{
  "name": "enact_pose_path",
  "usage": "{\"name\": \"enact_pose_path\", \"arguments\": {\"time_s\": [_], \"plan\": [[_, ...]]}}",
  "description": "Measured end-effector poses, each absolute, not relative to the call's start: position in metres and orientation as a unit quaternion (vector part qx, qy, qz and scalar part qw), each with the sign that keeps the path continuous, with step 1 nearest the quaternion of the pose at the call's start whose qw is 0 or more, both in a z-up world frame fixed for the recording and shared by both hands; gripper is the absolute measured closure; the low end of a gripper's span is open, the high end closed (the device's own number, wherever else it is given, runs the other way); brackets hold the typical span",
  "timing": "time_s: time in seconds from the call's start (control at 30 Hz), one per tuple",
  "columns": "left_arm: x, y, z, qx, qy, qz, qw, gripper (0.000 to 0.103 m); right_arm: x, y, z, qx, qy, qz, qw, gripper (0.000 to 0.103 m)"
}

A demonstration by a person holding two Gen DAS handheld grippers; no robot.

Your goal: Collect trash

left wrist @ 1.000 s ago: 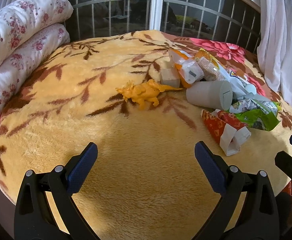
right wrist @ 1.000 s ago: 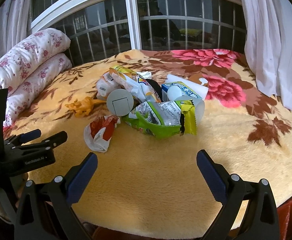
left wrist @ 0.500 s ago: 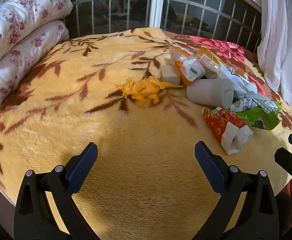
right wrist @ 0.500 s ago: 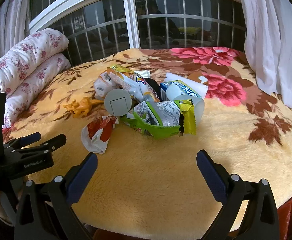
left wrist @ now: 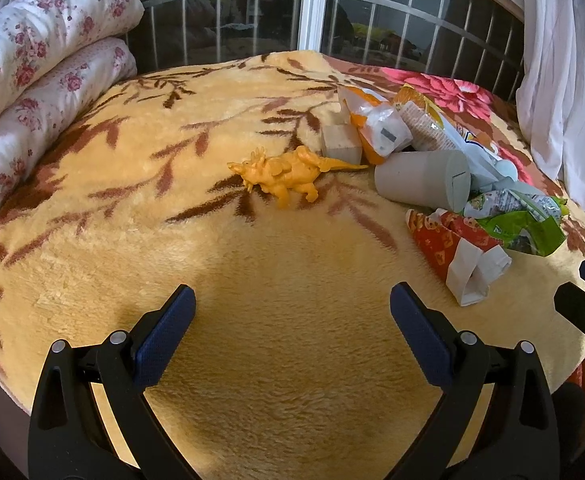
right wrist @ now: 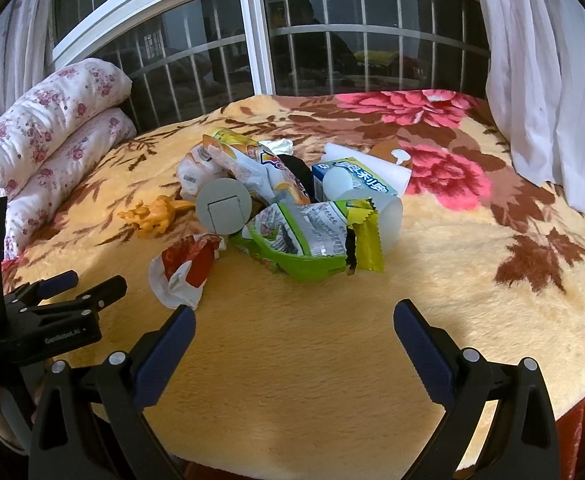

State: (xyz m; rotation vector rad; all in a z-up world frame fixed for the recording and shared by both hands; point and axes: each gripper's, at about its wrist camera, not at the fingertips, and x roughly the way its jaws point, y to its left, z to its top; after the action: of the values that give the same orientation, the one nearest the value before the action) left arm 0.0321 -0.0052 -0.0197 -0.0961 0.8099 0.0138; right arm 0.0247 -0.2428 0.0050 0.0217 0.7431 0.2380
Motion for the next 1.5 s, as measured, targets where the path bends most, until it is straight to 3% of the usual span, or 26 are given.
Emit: {"name": "enact_pose_path", "arguments": {"time_s": [0.73,1.2,1.33,1.5], "plan": [[0.034,-0.012,-0.023,-0.037,0.398,0.005,0.916,0.008,0.044,-0.267,0.018,0.012,0.344,0.197,0.918,0.005],[0.034,-0.012,-0.023,-0.038,0.399,0.004,0.916,0.008,0.096,-0.279,-0.006,0.062,0.394,0.218,0.891,0.005],[0.034,-0.012,-0.023,-0.039,0.400,0.004,0.916,0.008,0.100,-0.266,-0.006,0.053,0.399,0.244,0.882,0.017],[0.034,-0.012,-0.023,-0.039,0.400,0.004,0.916,0.008,0.108,-0.248,-0.007,0.042,0.404,0.268,0.874,0.021]]}}
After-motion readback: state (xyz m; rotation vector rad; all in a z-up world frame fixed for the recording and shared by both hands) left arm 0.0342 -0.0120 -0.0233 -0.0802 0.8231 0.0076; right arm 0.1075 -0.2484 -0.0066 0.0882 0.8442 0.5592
